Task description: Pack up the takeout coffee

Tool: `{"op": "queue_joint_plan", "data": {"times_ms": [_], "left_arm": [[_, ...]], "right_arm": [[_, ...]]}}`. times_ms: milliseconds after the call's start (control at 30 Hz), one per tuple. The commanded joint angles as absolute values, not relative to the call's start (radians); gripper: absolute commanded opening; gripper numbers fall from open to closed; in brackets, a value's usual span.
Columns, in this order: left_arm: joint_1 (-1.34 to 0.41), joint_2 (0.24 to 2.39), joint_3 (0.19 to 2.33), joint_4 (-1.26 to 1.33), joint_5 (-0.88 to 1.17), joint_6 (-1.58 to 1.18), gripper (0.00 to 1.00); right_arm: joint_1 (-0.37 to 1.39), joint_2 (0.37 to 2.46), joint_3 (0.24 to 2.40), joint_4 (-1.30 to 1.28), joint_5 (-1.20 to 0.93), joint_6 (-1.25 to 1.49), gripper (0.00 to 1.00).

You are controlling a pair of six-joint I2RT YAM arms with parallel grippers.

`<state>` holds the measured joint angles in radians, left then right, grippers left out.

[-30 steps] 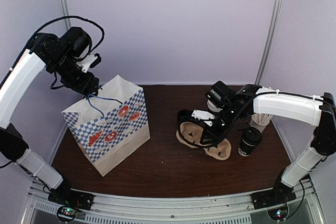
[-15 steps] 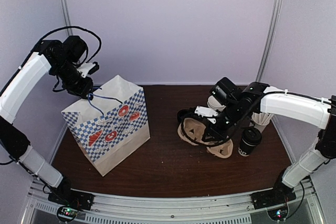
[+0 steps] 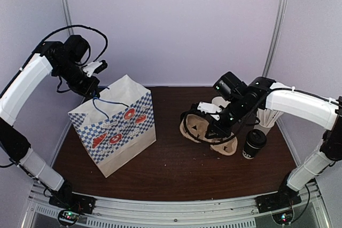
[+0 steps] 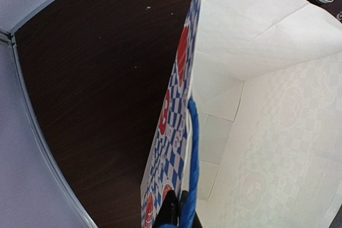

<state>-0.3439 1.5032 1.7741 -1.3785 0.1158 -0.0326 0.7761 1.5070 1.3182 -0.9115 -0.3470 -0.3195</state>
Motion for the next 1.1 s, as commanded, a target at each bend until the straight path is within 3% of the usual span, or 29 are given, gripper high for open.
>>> {"op": "queue_joint_plan", "data": {"times_ms": [0, 333, 600, 1067], "left_arm": [[-0.364, 1.494, 1.789, -1.293, 0.2, 0.025, 0.0], [-0.515, 1.58, 1.869, -1.264, 0.356, 0.139, 0.0], [-0.59, 1.734, 2.075, -1.351, 0.47, 0.15, 0.0], [-0.782, 1.951, 2.296, -1.396, 0.585, 0.148, 0.0]], "right_arm": [[0.751, 1.501, 1.416, -0.966, -0.293, -0.366, 0.26], [0.694, 1.472, 1.824, -1.05, -0.311, -0.437, 0.27], [0.722, 1.553, 2.16, -1.136, -0.531, -0.462, 0.3], [0.935, 1.671, 2.262, -1.207, -0.578, -0.527, 0.31]]}}
